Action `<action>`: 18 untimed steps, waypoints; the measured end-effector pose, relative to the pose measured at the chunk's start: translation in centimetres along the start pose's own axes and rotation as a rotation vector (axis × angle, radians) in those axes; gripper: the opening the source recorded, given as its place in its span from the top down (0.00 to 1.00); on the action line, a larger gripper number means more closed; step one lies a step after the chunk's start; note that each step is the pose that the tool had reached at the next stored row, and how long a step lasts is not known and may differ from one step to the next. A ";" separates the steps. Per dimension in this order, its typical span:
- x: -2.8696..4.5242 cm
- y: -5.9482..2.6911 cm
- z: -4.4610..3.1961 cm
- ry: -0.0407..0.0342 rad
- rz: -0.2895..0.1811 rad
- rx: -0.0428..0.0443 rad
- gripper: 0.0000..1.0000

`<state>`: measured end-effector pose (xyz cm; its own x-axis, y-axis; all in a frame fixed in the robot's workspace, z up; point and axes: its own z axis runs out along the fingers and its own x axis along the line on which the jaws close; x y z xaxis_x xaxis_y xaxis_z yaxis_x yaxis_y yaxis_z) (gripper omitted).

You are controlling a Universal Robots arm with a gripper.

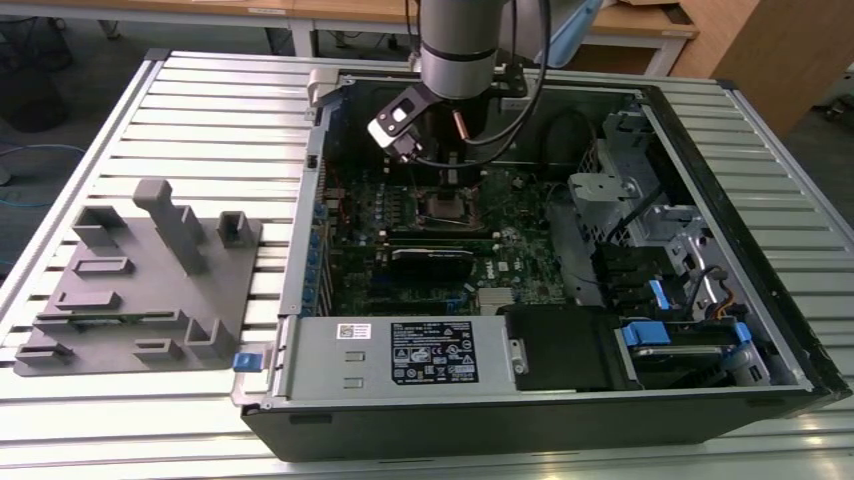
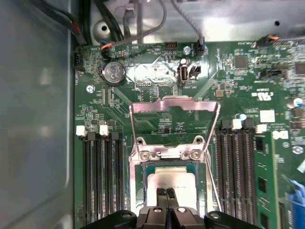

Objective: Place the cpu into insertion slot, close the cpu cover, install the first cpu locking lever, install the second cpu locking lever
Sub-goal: 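Place the cpu into insertion slot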

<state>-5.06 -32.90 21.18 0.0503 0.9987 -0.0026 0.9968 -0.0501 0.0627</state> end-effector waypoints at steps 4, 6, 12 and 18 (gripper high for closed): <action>0.00 0.07 -1.18 -0.0002 0.000 0.0001 0.89; -0.01 0.11 -1.72 0.0000 0.000 0.0000 0.89; -0.01 0.20 -3.15 -0.0002 0.000 0.0001 0.89; -0.61 0.23 -3.20 -0.0001 0.001 0.0001 0.89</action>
<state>-5.06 -33.50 24.39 0.0511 0.9987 -0.0027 0.9967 -0.0508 0.0626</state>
